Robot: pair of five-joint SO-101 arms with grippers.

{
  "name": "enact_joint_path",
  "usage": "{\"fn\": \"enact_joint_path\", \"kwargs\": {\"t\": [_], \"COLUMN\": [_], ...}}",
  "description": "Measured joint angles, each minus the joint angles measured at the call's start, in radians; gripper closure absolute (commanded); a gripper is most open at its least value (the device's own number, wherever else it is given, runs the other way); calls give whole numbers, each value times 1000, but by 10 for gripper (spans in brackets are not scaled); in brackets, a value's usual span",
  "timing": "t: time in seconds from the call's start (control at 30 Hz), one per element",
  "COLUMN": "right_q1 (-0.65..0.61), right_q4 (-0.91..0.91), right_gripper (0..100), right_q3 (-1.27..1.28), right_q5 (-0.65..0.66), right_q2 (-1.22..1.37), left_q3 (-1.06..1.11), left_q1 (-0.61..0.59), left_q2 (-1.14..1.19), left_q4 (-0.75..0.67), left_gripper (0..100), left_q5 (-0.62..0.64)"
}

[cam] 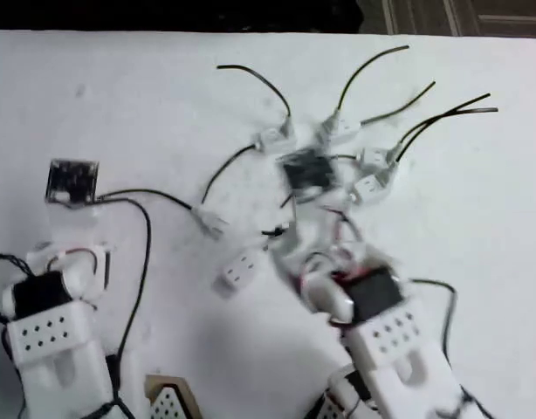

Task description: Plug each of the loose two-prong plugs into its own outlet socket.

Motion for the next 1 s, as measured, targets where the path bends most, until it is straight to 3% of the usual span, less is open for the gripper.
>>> {"fn": "enact_joint_path", "kwargs": {"t": [0.13, 0.57, 1.0], "right_q1": [-103, -133, -130], "right_q4": [6, 6, 6], "right_gripper": [892, 861, 861], "right_q3": [-127, -664, -1020], "right_q5": [2, 2, 2], "right_q2": [232, 1014, 1436], "left_q3": [133, 350, 382], "left_q1": [-11, -11, -11], "left_q2": [-81, -325, -373], "left_q4": [-11, -29, -29], "left_gripper": [973, 972, 972], "left_q5": [-20, -44, -44]}}
